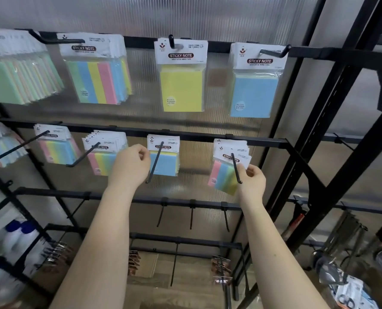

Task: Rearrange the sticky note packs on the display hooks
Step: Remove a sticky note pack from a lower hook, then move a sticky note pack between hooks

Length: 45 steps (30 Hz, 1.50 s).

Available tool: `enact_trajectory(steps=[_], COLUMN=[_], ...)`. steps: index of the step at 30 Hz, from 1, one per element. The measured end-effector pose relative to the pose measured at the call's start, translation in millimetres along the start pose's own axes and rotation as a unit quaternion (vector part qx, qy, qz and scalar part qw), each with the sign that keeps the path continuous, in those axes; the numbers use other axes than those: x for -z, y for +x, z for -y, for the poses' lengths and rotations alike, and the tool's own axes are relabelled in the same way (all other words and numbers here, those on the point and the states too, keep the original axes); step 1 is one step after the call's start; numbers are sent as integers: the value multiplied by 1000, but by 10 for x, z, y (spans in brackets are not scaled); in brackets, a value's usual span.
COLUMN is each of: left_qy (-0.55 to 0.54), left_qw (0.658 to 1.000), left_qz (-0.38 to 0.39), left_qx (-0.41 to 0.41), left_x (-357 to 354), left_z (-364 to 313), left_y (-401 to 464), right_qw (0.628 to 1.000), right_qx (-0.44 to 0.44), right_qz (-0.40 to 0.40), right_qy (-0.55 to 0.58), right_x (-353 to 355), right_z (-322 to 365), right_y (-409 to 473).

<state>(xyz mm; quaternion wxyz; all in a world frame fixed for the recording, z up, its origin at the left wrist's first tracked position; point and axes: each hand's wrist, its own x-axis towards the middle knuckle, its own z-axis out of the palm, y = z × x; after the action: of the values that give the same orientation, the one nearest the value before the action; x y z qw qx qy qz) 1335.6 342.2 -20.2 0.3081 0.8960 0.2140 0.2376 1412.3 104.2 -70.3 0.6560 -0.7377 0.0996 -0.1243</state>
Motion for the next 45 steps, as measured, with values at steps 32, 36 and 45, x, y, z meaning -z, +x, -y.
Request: enact_trajectory(steps=[32,36,45], left_qy=[-212,-256,-376], left_qw=[962,955,897], left_qz=[152,107,186], left_qx=[81,103,139], left_x=[-493,-574,-700], left_z=[298,347,305], left_y=[469,411,391], right_qw=[979,978,980], right_qx=[41,63,65], right_qz=[-199,-198,-188], right_qy=[-33,-23,3], right_x=[240,236,249], right_z=[470,493,504], right_y=[-956,-985,-1027])
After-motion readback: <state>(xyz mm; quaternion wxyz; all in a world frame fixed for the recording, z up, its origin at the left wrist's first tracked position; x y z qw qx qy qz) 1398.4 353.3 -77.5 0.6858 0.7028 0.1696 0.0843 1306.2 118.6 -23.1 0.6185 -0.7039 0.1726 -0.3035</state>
